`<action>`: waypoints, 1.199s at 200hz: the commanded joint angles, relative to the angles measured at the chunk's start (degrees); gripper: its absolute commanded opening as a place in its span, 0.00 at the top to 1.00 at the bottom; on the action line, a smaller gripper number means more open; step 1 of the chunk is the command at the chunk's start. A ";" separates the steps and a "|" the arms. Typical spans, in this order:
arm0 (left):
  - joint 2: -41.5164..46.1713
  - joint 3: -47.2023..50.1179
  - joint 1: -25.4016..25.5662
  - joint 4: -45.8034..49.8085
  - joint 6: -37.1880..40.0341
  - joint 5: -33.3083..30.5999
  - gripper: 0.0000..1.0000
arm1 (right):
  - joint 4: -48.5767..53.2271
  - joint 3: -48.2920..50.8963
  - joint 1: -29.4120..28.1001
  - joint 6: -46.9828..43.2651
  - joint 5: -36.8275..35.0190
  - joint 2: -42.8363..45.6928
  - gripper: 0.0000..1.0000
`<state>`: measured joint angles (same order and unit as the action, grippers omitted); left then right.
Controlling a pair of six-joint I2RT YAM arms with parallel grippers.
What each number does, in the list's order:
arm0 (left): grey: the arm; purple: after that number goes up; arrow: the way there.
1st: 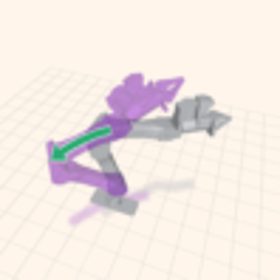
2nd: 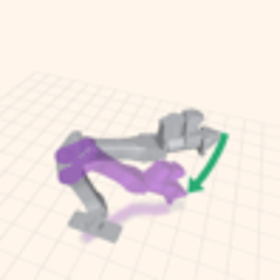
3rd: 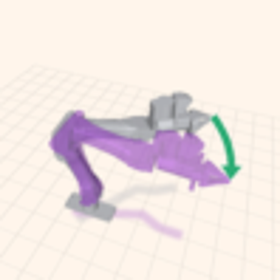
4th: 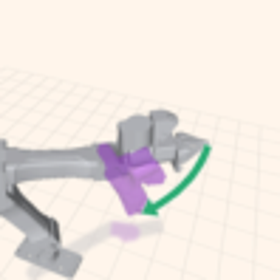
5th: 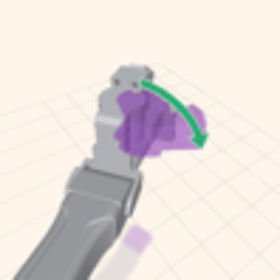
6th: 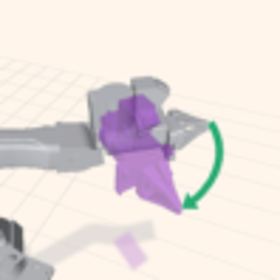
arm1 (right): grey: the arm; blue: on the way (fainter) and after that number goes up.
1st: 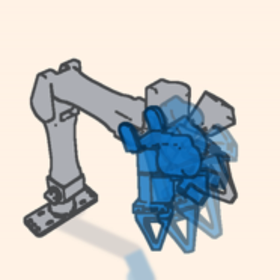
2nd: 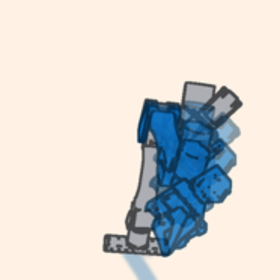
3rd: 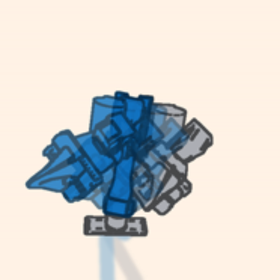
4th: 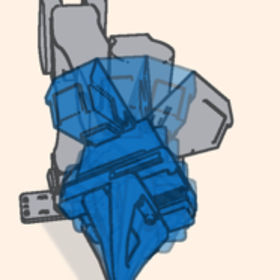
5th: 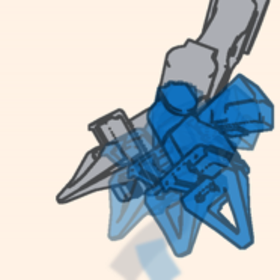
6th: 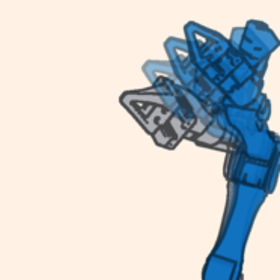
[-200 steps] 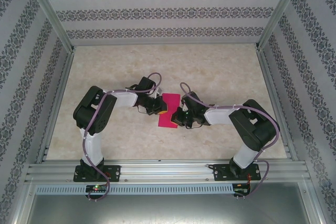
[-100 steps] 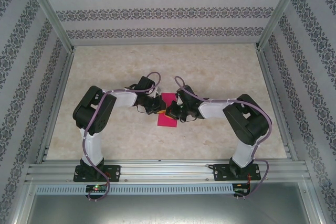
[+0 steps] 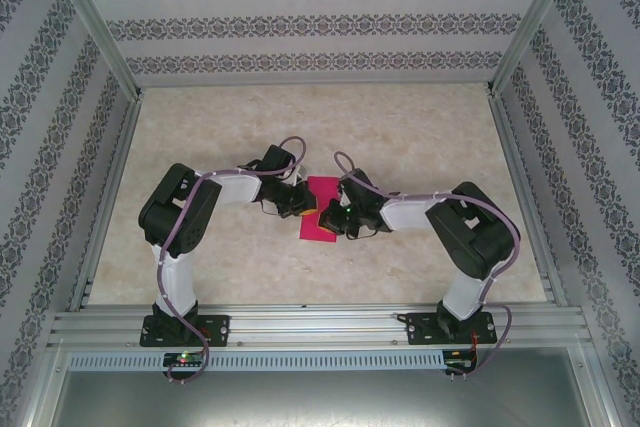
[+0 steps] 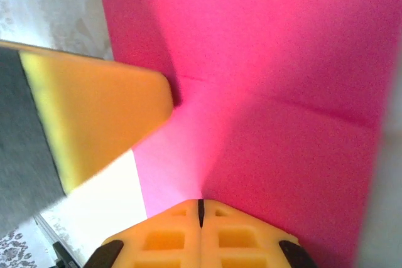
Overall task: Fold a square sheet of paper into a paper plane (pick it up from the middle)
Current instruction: Fold the triangle a second time at the center of the table, then turn over the paper at the center of the table.
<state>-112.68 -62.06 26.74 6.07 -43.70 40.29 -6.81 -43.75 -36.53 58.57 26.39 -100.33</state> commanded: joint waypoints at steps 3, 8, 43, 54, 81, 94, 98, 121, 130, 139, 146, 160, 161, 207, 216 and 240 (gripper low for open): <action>-2.37 0.16 0.56 4.40 0.07 -4.42 0.92 | 2.34 4.64 0.12 0.83 -0.23 3.10 0.95; -2.37 0.16 0.53 4.41 0.13 -4.52 0.92 | 1.96 5.51 0.26 1.13 0.06 3.78 0.95; -1.98 0.19 0.52 4.34 0.46 -4.04 0.91 | 0.92 11.70 1.61 2.27 -1.20 10.68 0.89; -1.38 0.30 0.50 3.93 0.47 -3.61 0.90 | 1.97 11.78 2.39 1.64 -1.80 13.05 0.84; -0.38 -0.01 0.52 3.45 0.55 -2.14 0.89 | 7.90 8.47 3.68 -1.46 -5.81 15.56 0.74; 0.11 -0.08 0.60 3.46 0.52 -1.85 0.89 | 7.54 7.32 4.56 -2.20 -5.81 14.78 0.68; 0.21 -0.22 0.65 3.52 0.48 -1.82 0.89 | 7.44 6.87 4.82 -2.15 -5.73 14.31 0.67; 0.40 -0.49 0.62 3.74 0.56 -1.55 0.89 | 4.94 5.10 5.51 -2.00 -3.99 11.12 0.65; 0.43 -0.47 0.68 3.66 0.52 -1.46 0.89 | 4.47 4.28 5.51 -1.79 -3.70 9.80 0.65; 0.35 -0.43 0.68 3.52 0.38 -1.45 0.89 | 3.69 3.74 5.51 -1.47 -3.11 8.42 0.65; 0.30 -0.46 0.69 3.45 0.30 -1.45 0.89 | 2.58 3.59 5.50 -1.14 -2.64 7.44 0.65; 0.36 -0.48 0.76 3.53 0.33 -1.45 0.89 | 1.10 3.41 5.52 -0.39 -1.82 5.61 0.64; 0.40 -0.46 0.76 3.52 0.35 -1.45 0.89 | 1.01 3.45 5.51 -0.34 -1.80 5.51 0.64; 0.49 -0.35 0.77 3.87 0.40 -1.63 0.89 | -3.21 3.76 4.82 1.13 -0.32 3.27 0.72; 0.46 -0.40 0.71 4.01 0.46 -1.67 0.89 | -3.43 3.67 4.73 1.23 -0.13 3.02 0.74; 0.54 -0.25 0.73 4.06 0.44 -1.73 0.89 | -4.01 3.29 4.58 1.39 0.10 2.53 0.76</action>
<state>-112.62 -62.17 26.94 6.22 -43.70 40.23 -4.91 -39.29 -30.83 59.66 25.02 -94.94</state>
